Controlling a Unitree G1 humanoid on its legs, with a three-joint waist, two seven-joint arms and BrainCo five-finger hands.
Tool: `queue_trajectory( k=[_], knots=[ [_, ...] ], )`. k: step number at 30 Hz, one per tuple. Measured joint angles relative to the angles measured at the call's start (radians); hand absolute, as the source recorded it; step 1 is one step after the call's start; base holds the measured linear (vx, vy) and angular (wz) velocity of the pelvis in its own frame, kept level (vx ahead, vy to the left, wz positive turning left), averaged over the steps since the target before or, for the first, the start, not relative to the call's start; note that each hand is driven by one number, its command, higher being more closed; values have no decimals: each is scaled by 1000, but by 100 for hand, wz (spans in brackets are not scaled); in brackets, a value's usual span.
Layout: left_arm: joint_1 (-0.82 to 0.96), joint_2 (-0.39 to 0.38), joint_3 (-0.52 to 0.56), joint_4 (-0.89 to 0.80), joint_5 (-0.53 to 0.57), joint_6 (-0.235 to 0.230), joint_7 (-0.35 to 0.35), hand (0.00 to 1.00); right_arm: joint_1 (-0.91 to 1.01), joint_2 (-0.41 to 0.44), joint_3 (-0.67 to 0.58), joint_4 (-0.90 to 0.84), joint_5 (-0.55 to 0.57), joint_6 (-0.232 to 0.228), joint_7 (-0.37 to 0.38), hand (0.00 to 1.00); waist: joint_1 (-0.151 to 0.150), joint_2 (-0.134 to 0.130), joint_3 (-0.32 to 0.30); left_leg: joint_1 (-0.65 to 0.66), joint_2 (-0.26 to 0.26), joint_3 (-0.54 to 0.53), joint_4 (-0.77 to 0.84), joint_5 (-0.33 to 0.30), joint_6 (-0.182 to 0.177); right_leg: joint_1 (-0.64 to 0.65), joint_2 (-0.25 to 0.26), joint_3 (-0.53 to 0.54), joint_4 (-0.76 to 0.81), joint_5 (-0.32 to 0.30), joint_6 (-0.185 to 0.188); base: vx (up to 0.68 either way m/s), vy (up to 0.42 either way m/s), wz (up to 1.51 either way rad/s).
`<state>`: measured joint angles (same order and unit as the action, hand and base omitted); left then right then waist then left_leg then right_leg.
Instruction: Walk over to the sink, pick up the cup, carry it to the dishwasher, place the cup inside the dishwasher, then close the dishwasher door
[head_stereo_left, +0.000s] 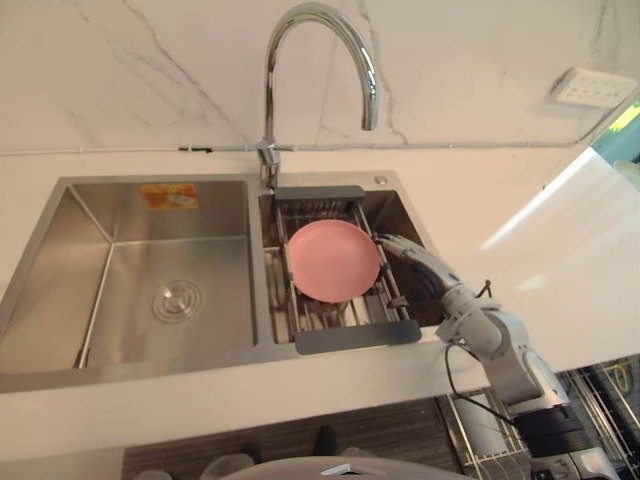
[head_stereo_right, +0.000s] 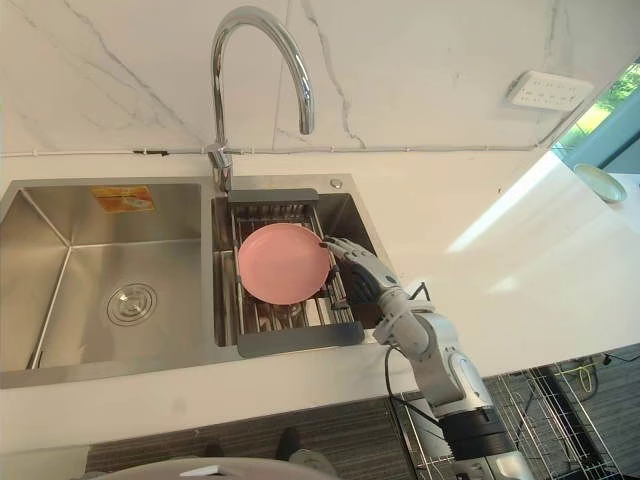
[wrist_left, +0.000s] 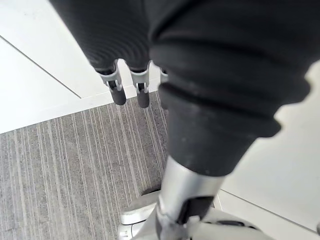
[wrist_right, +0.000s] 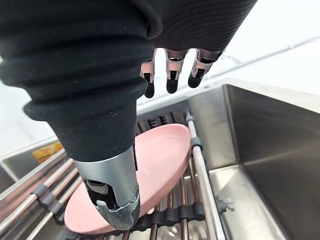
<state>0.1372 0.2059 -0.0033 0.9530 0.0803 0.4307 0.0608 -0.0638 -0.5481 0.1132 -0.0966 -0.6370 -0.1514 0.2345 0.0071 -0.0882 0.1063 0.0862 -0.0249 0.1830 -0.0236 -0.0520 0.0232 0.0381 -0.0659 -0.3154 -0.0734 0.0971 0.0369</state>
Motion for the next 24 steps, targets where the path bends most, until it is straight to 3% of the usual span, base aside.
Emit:
queue_trajectory(
  k=[8, 14, 24],
  knots=[
    [3, 1, 0, -7, 0, 1, -1, 0, -32, 20, 28, 49, -111, -22, -61, 0, 15, 1, 1, -3, -1, -21, -17, 16, -2, 2, 0, -23, -6, 0, 0, -12, 14, 9],
    [16, 1, 0, -32, 0, 7, -3, 0, -45, 20, 91, 57, -196, -77, -74, 0, 29, 2, 2, -4, -1, -30, -17, 16, -2, 3, 0, -26, -6, 0, 0, -1, 4, 1],
    [25, 2, -10, -38, 0, 12, -12, 0, -79, 16, 177, 129, -235, -112, -93, 0, 46, -1, 10, -3, -2, -39, -17, 16, -2, 7, 0, -30, -6, -1, 1, -2, 4, 1]
  ],
)
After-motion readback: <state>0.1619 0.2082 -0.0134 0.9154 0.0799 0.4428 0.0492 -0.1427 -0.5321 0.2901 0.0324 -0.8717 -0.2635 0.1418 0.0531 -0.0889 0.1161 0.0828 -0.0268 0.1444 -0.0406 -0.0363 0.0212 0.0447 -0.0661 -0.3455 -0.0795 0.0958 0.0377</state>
